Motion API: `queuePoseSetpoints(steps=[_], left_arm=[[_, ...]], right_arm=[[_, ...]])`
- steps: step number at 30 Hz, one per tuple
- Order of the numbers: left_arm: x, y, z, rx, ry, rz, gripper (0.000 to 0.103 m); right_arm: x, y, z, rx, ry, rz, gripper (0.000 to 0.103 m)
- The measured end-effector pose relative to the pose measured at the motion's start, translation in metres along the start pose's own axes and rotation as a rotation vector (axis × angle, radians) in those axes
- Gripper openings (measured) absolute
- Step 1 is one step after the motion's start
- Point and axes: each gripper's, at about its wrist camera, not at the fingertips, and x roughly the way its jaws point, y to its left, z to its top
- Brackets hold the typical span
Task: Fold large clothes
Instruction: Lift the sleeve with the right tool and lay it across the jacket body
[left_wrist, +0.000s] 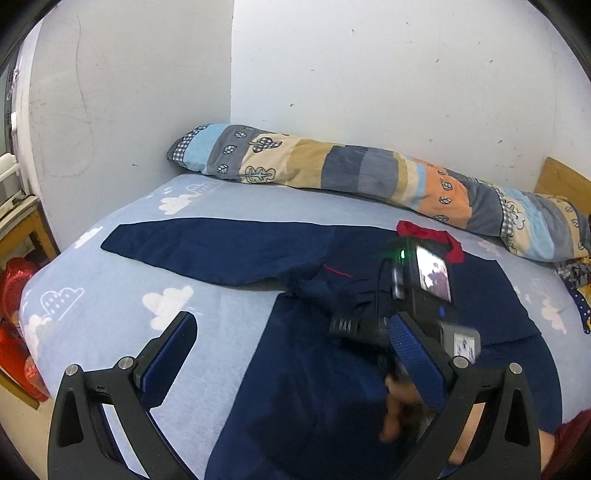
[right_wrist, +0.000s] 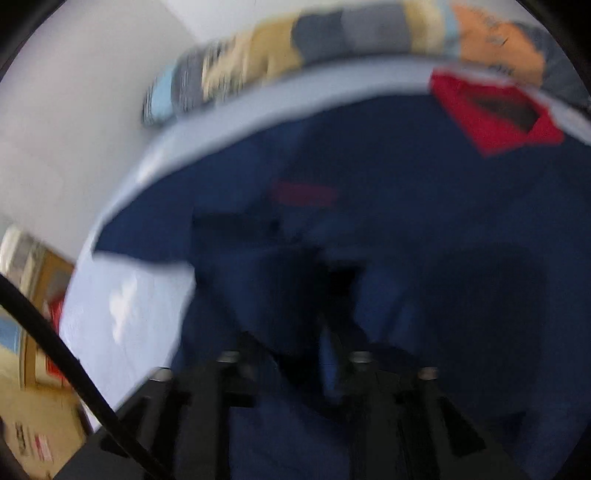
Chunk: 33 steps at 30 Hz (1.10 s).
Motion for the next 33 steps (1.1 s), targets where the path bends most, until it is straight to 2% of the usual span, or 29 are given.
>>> queuePoseSetpoints(steps=[3,4,5,6,7,9,12,13,14,16,18,20,22,24,25,26,28,31,33], left_arm=[[-0.002,0.011,0.003,-0.038,-0.017,0.023,0.103],[-0.002,0.014,0.004,-0.053,-0.019,0.032,0.103],[-0.001,0.022,0.005,-0.084,-0.018,0.044,0.103],[0.000,0.026,0.006,-0.104,-0.016,0.050,0.103],[0.000,0.030,0.006,-0.123,-0.013,0.055,0.103],[0.003,0.038,0.006,-0.159,0.000,0.057,0.103],[0.006,0.039,0.005,-0.162,0.015,0.059,0.103],[0.007,0.037,0.005,-0.155,0.016,0.057,0.103],[0.007,0.035,0.005,-0.148,0.017,0.061,0.103],[0.008,0.031,0.005,-0.136,0.019,0.058,0.103],[0.007,0.028,0.004,-0.127,0.015,0.054,0.103],[0.006,0.025,0.004,-0.113,0.013,0.054,0.103],[0.007,0.023,0.005,-0.112,0.014,0.052,0.103],[0.010,0.020,0.004,-0.104,0.029,0.037,0.103],[0.012,0.018,0.003,-0.098,0.035,0.037,0.103],[0.014,0.015,0.002,-0.086,0.046,0.029,0.103],[0.016,0.010,0.001,-0.073,0.055,0.023,0.103],[0.019,0.005,-0.001,-0.053,0.064,0.013,0.103],[0.020,0.000,-0.002,-0.043,0.066,0.008,0.103]], right_arm=[[-0.015,0.004,-0.003,-0.070,-0.009,0.045,0.042],[-0.028,0.001,-0.001,-0.073,-0.042,0.077,0.047],[-0.043,-0.007,0.003,-0.063,-0.087,0.093,0.058],[-0.055,-0.015,0.005,-0.051,-0.126,0.088,0.063],[-0.066,-0.026,0.010,-0.034,-0.170,0.054,0.069],[-0.076,-0.050,0.018,-0.019,-0.200,-0.059,0.069],[-0.057,-0.084,0.012,-0.034,-0.104,-0.230,0.069],[-0.048,-0.089,0.009,-0.042,-0.072,-0.257,0.069],[-0.033,-0.093,0.001,-0.085,-0.031,-0.291,0.069],[-0.031,-0.078,-0.007,-0.220,-0.049,-0.360,0.069],[-0.041,-0.076,-0.006,-0.206,-0.057,-0.346,0.068],[-0.060,-0.075,-0.004,-0.169,-0.119,-0.299,0.068],[-0.065,-0.078,-0.005,-0.160,-0.139,-0.325,0.070],[-0.055,-0.085,-0.013,-0.148,-0.070,-0.359,0.073],[-0.047,-0.092,-0.018,-0.123,-0.008,-0.361,0.073],[-0.050,-0.089,-0.025,-0.127,0.004,-0.349,0.073],[-0.062,-0.088,-0.026,-0.133,-0.010,-0.336,0.073],[-0.107,-0.095,-0.028,-0.068,-0.080,-0.247,0.073],[-0.132,-0.093,-0.037,-0.067,-0.114,-0.231,0.073]])
